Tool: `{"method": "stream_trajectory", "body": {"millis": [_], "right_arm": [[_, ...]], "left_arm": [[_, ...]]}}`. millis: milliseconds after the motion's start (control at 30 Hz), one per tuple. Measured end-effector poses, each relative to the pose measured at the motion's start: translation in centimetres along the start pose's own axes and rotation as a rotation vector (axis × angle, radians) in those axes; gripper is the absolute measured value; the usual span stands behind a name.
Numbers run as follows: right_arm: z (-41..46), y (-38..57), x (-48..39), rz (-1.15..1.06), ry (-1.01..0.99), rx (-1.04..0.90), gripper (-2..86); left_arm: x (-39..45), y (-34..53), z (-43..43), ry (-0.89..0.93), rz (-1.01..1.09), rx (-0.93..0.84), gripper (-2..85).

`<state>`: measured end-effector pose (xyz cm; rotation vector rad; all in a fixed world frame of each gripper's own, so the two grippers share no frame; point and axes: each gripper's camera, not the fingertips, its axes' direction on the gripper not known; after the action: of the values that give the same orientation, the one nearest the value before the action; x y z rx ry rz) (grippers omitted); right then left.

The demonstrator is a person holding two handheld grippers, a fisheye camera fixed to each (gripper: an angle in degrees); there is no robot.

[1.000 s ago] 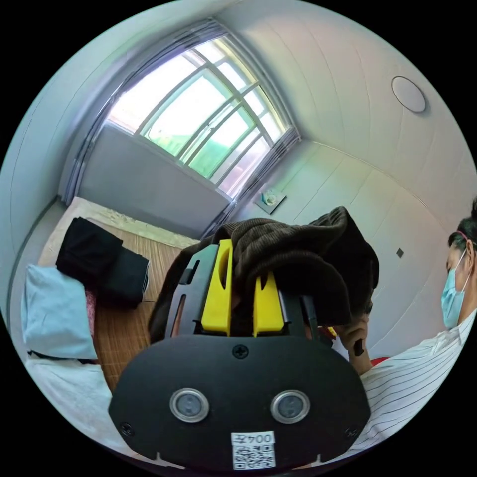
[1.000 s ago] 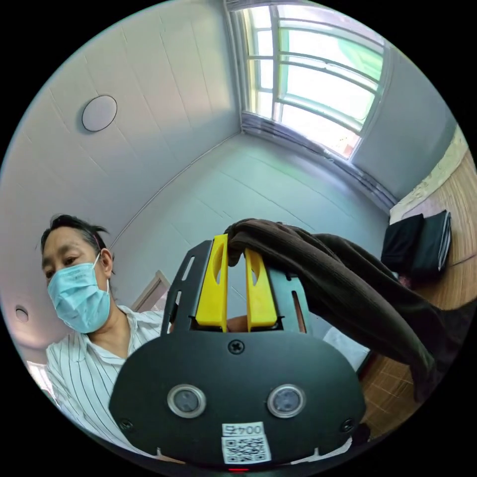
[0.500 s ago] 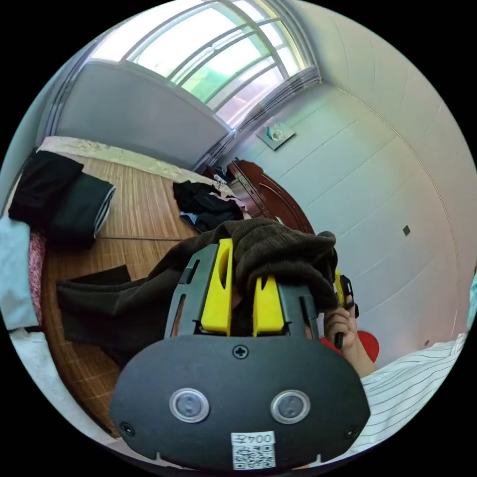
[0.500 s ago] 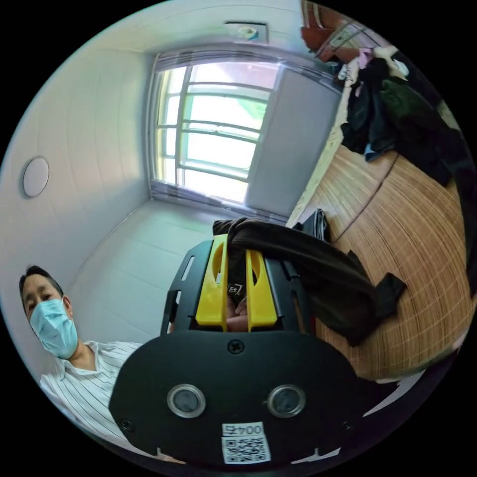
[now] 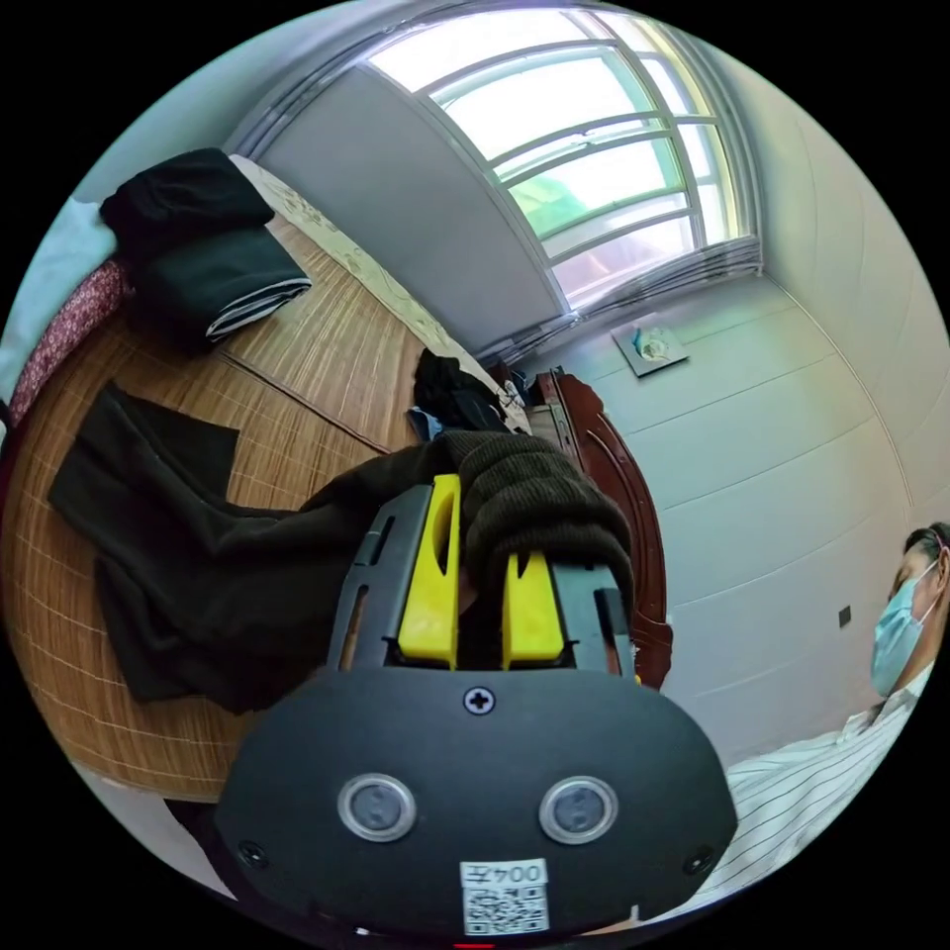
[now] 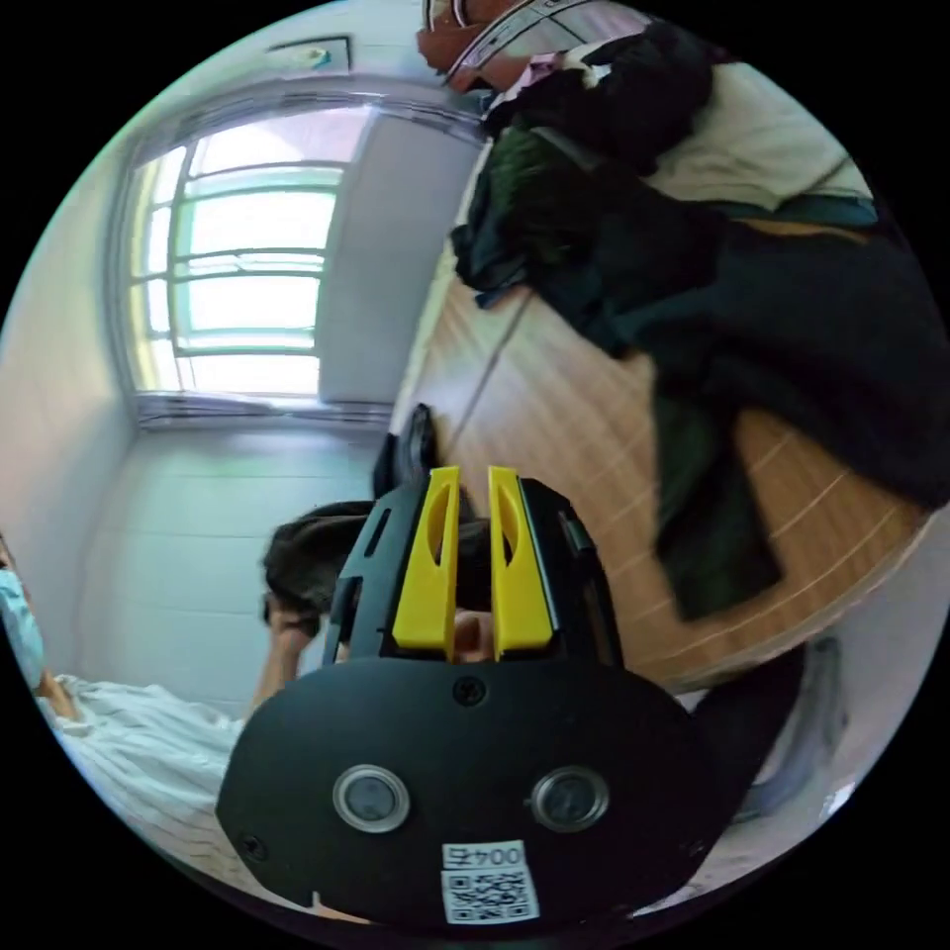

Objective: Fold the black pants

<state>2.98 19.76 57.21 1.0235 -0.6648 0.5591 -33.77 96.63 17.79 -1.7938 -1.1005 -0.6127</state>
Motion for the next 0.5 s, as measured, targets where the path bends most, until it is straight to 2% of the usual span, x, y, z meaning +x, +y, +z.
{"method": "stream_trajectory", "body": {"millis": [67,133,300,367,433,500], "right_arm": [[1.4,-4.0,1.7,-0.047,0.118,-0.059,1.1],[3.7,-7.4,2.8,-0.104,0.146,-0.119,0.1],[10.7,-13.4,6.7,-0.119,-0.087,-0.194,-0.6],[12.0,-14.2,7.8,-0.131,-0.122,-0.218,-0.7],[12.0,-14.9,8.6,-0.187,-0.057,-0.262,-0.8],[8.2,-16.8,9.5,-0.255,-0.009,-0.223,-0.8]], "left_arm": [[-0.2,0.9,1.6,-0.004,-0.017,0.006,3.5],[-0.8,1.9,3.2,0.008,-0.043,0.010,3.6],[-4.6,4.2,6.1,0.031,-0.134,0.013,3.8],[-6.4,4.7,6.5,0.043,-0.168,0.028,3.9],[-8.1,4.9,6.8,0.052,-0.197,0.037,3.9],[-9.9,4.6,7.0,0.047,-0.193,0.025,4.0]]}}
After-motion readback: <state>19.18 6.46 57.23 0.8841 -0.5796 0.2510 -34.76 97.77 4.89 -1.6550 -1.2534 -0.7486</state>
